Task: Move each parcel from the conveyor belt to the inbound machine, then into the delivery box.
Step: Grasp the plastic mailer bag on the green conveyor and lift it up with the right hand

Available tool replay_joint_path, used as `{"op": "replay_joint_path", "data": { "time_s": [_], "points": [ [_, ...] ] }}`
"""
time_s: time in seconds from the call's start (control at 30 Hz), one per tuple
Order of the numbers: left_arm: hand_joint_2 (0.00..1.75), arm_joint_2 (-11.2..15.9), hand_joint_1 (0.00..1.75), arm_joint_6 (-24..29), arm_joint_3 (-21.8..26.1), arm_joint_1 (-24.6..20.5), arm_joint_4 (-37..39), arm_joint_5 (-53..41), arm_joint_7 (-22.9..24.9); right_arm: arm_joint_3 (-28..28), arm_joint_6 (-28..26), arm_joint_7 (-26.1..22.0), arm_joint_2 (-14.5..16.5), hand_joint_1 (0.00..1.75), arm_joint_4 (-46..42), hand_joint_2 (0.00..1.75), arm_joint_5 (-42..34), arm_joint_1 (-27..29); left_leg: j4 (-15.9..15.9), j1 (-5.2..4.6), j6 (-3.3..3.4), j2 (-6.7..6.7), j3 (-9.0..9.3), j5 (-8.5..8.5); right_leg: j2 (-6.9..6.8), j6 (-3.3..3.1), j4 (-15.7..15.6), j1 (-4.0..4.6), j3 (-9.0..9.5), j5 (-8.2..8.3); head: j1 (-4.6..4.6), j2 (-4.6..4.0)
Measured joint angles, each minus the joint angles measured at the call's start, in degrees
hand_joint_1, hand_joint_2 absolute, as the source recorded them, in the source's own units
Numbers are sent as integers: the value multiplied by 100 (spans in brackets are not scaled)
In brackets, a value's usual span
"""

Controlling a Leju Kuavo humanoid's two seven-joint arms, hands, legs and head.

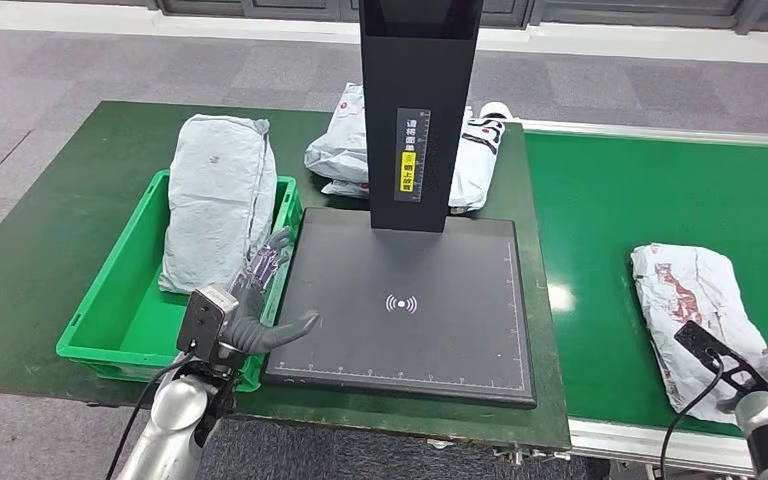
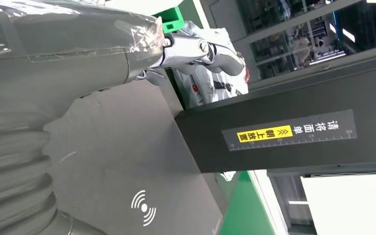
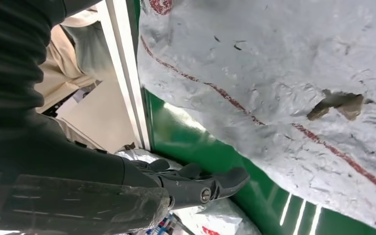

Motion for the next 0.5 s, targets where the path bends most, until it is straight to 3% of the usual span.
{"op": "replay_joint_path", "data": {
  "time_s": [0.33, 0.37, 0.4, 0.47, 0.5],
  "points": [
    [175, -23, 0, -23, 11, -40, 96, -148, 77, 106, 275, -380, 18, 0, 347, 175, -20, -60, 0, 0, 0, 0, -1, 0, 0, 0, 0, 0, 1, 0, 0, 0],
    [175, -23, 0, -23, 16, -41, 102, -148, 75, 108, 276, -399, 22, 14, 354, 175, -21, -63, 0, 0, 0, 0, -1, 0, 0, 0, 0, 0, 1, 0, 0, 1],
    [175, -23, 0, -23, 20, -41, 106, -148, 70, 108, 283, -422, 28, 39, 359, 175, -26, -69, 0, 0, 0, 0, -1, 0, 0, 0, 0, 1, 1, 0, 0, 0],
    [175, -23, 0, -23, 28, -41, 111, -148, 55, 109, 329, -496, 41, 126, 366, 175, -66, -86, 0, 0, 0, 1, -1, 0, 1, 0, 0, 1, 1, 0, 0, 0],
    [175, -23, 0, -23, 32, -41, 115, -149, 46, 109, 360, -544, 47, 156, 372, 175, -99, -96, 0, 0, 0, 1, -1, 0, 1, 0, 0, 1, 1, 0, 0, 0]
  ]
}}
